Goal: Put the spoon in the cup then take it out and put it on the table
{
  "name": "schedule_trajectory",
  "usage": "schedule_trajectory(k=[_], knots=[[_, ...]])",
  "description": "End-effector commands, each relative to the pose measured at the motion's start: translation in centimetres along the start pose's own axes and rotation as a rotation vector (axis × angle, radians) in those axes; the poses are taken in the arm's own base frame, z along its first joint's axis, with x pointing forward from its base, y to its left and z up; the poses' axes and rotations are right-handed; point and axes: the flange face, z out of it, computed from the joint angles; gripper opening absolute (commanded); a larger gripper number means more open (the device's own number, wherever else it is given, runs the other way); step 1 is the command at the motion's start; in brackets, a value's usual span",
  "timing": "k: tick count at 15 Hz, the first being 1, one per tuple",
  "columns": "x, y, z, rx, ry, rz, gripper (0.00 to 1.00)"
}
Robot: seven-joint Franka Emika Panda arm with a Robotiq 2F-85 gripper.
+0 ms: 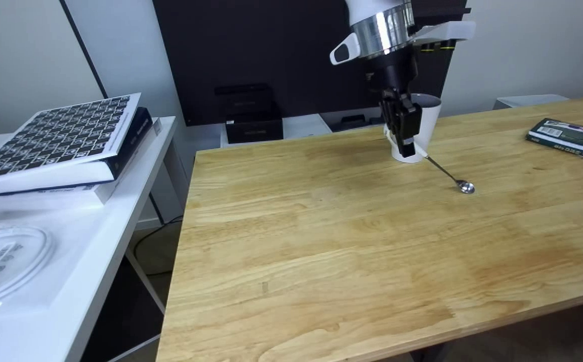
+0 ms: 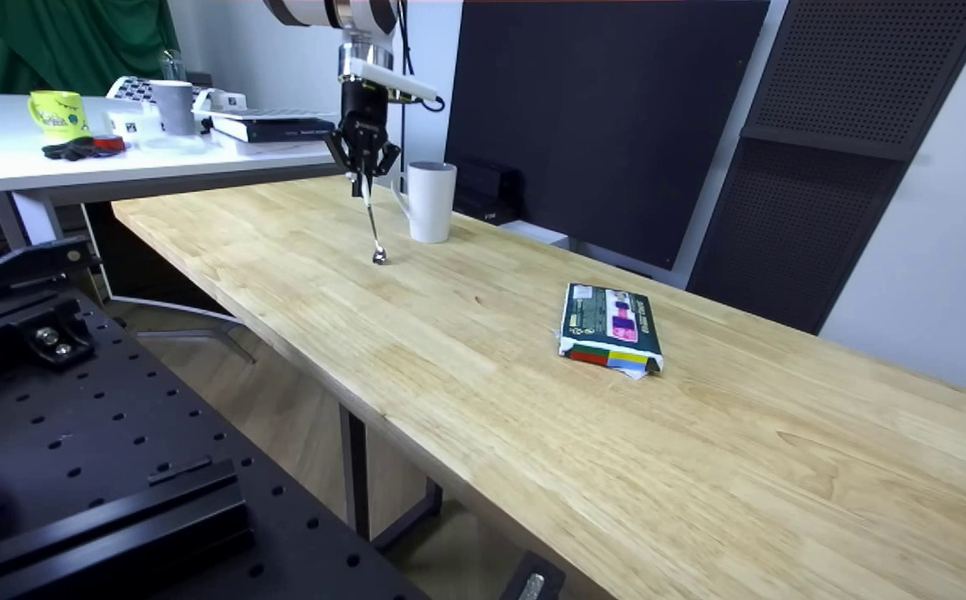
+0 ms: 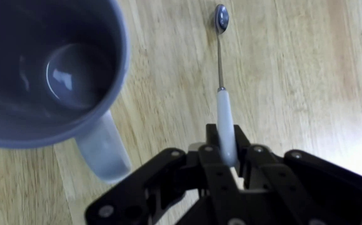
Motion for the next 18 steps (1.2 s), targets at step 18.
schedule_trajectory(k=[18], knots=[[1.5, -1.9, 1.4, -0.023, 0.325, 0.048, 0.43]])
